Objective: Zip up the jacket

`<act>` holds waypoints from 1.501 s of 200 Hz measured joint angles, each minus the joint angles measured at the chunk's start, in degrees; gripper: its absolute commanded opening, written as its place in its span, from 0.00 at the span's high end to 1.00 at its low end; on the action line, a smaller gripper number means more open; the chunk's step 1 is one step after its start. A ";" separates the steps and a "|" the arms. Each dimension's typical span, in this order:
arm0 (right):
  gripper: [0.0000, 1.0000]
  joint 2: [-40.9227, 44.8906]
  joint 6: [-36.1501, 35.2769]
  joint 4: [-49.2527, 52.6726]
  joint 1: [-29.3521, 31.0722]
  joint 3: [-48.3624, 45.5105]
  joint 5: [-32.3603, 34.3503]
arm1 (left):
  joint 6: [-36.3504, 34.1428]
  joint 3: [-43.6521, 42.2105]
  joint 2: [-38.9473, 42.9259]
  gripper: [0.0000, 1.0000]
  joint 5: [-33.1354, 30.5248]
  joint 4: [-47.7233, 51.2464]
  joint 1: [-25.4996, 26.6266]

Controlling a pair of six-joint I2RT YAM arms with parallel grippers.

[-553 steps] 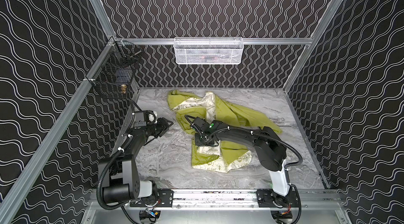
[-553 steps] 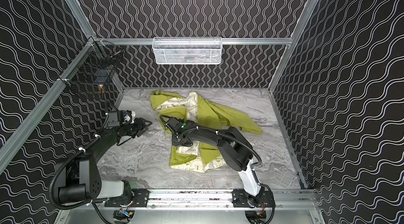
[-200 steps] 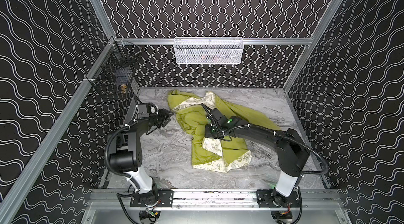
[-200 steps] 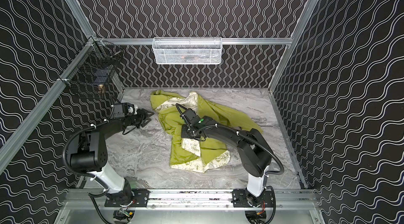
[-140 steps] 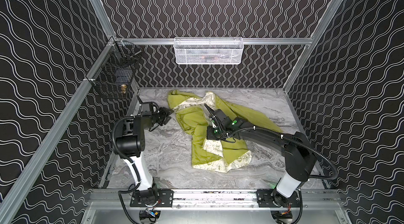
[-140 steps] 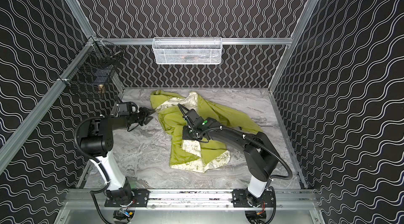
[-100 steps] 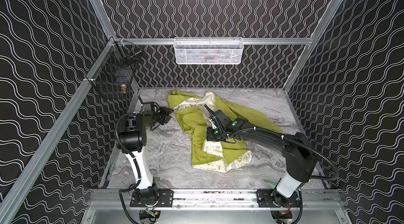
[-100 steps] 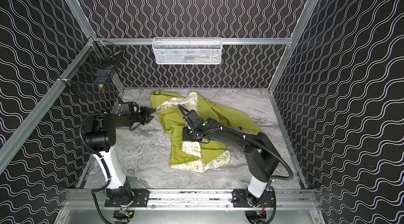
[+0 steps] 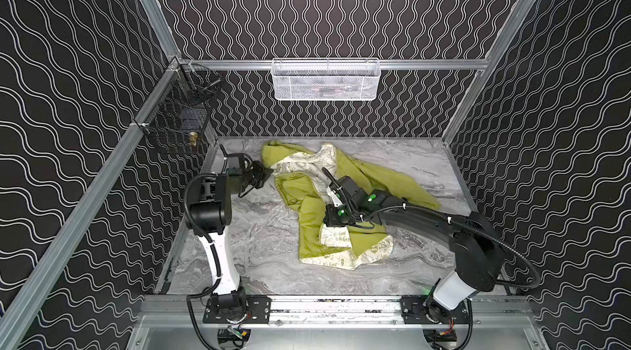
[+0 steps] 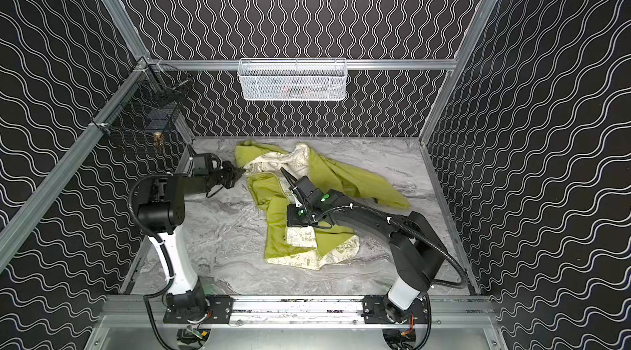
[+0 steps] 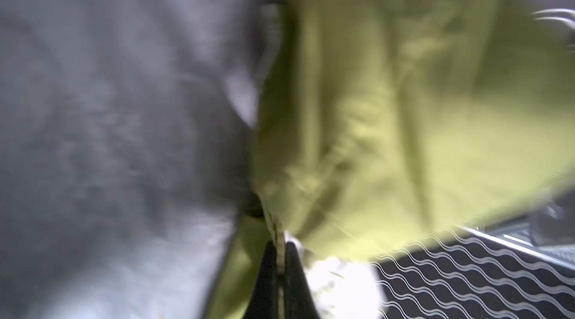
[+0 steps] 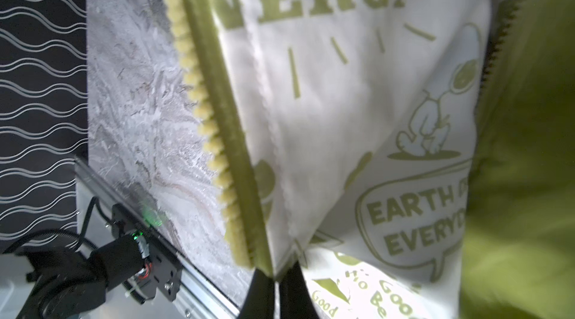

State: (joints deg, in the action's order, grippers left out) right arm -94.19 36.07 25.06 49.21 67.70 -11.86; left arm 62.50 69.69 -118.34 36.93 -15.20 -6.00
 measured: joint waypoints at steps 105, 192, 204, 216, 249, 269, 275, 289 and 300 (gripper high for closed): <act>1.00 -0.72 -4.68 -3.76 3.28 5.44 -15.80 | -12.59 17.46 8.39 1.00 -5.27 23.71 -0.42; 1.00 -7.13 -0.66 -16.11 3.21 6.38 -32.33 | -17.64 32.52 2.38 1.00 -6.99 34.16 -1.40; 1.00 -6.54 0.96 -19.06 1.99 3.30 -33.81 | -17.62 33.66 1.14 1.00 -7.34 34.53 -0.81; 1.00 -5.75 2.82 -23.02 0.44 -0.52 -35.30 | -17.55 34.42 0.04 1.00 -7.61 34.64 -0.07; 1.00 -3.56 8.50 -33.68 -3.87 -10.93 -38.97 | -16.09 35.80 -2.62 1.00 -8.37 33.92 3.30; 1.00 -2.27 10.51 -37.81 -6.05 -15.74 -40.13 | -14.56 36.04 -4.57 1.00 -8.96 32.17 5.84; 1.00 -1.77 11.17 -38.84 -6.78 -16.87 -40.44 | -14.29 36.17 -5.27 1.00 -9.07 31.56 6.67; 1.00 -0.55 11.63 -40.94 -8.50 -19.26 -41.29 | -12.96 37.16 -7.21 1.00 -9.20 30.03 8.74; 0.99 0.35 12.41 -42.14 -10.05 -20.83 -41.77 | -11.72 38.21 -9.07 1.00 -9.20 28.20 10.43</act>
State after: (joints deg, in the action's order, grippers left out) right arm -93.84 48.49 -17.08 39.16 46.87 -53.63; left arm 50.78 107.90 -127.42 27.73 12.99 4.43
